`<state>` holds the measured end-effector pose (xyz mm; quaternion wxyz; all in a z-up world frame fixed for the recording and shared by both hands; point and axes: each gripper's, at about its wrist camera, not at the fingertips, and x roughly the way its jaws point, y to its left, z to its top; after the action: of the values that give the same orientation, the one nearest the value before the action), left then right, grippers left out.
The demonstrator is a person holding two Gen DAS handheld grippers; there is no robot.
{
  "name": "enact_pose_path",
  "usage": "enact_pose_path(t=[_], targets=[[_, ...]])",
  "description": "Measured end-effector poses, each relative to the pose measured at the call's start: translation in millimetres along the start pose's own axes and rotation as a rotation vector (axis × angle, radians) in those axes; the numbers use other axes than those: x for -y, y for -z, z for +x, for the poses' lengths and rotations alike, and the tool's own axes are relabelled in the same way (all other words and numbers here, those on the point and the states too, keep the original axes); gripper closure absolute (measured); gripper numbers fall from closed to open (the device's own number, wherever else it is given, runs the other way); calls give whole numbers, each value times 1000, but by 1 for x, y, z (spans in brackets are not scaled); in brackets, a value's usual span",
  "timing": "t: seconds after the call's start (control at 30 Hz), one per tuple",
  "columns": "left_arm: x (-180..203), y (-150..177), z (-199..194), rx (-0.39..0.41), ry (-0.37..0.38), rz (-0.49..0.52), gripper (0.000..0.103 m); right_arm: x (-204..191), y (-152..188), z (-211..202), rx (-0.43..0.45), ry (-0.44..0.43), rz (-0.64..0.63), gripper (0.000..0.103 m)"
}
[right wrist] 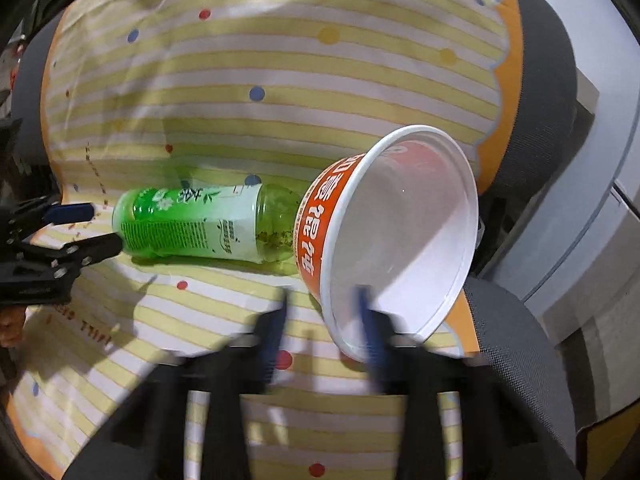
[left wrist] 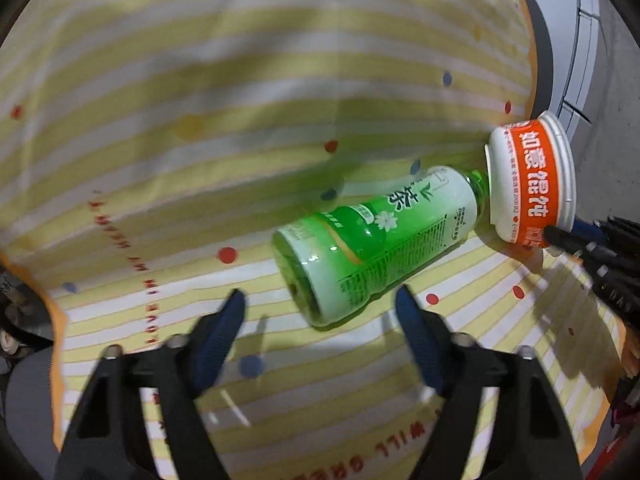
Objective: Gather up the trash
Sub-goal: 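Grasp the orange paper cup rim with the right gripper while the left grasps the green bottle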
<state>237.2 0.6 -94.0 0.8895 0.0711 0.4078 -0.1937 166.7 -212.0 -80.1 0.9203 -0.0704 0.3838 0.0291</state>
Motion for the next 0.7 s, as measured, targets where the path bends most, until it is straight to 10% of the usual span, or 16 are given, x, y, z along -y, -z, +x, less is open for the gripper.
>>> enact_pose_path(t=[0.33,0.7], targets=[[29,9,-28,27,11,15,81,30,27,-80,-18,60,-39,98],[101,62,-100,51,69,-10,89,13,50,-116,-113,32,-162,97]])
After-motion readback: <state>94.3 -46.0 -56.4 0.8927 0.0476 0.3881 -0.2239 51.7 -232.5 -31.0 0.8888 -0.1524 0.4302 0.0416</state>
